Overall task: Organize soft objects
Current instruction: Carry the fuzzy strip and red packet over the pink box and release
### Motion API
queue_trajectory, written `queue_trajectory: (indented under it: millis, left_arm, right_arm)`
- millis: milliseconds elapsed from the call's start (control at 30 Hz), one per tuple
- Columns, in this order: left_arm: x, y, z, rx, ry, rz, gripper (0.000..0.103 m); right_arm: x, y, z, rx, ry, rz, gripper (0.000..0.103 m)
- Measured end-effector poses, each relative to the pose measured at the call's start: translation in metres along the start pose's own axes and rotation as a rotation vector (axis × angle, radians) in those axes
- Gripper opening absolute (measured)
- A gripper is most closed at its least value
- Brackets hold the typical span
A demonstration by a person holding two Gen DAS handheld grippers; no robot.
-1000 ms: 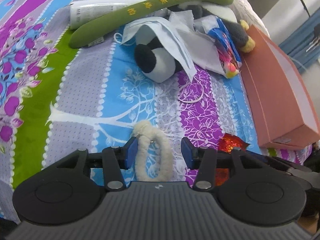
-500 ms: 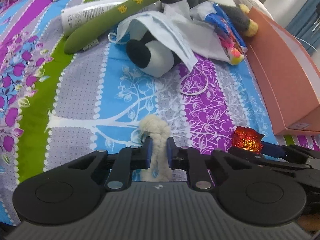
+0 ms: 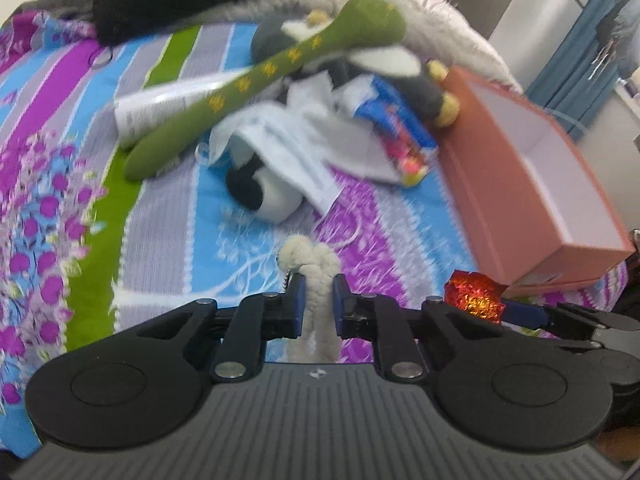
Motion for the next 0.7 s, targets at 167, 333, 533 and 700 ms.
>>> queue_trajectory:
  millis: [167,333,533,700]
  left_arm:
    - [0.025,0.029,-0.017,-0.02,-0.038,-0.054,0.017]
    - [0.052,0.063,-0.042,-0.043,-0.092,-0.116,0.017]
    - [0.079,0.104,-0.082,-0.106,-0.137,-0.189,0.017]
    - [0.087,0.133,-0.122,-0.143,-0.181,-0.214,0.017]
  right_arm:
    - [0.029,0.03,0.008,0.018,0.014,-0.079,0.061]
    - [0.06,0.068,0.011,0.059,-0.002,-0.178,0.061]
    - [0.101,0.116,0.004,0.105,-0.043,-0.304,0.061]
    - [0.125,0.143,-0.021,0.09,-0.081,-0.358,0.061]
Point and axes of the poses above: each gripper's, at about its wrist camera, not at the fingertips, and x roughly against the way its jaws point, z to its left, y to its top, the point moved 9 cm from there along -x, roughly the way its jaws point, and after that the axes turned 8 degrees about y, right-handed, at the moved point
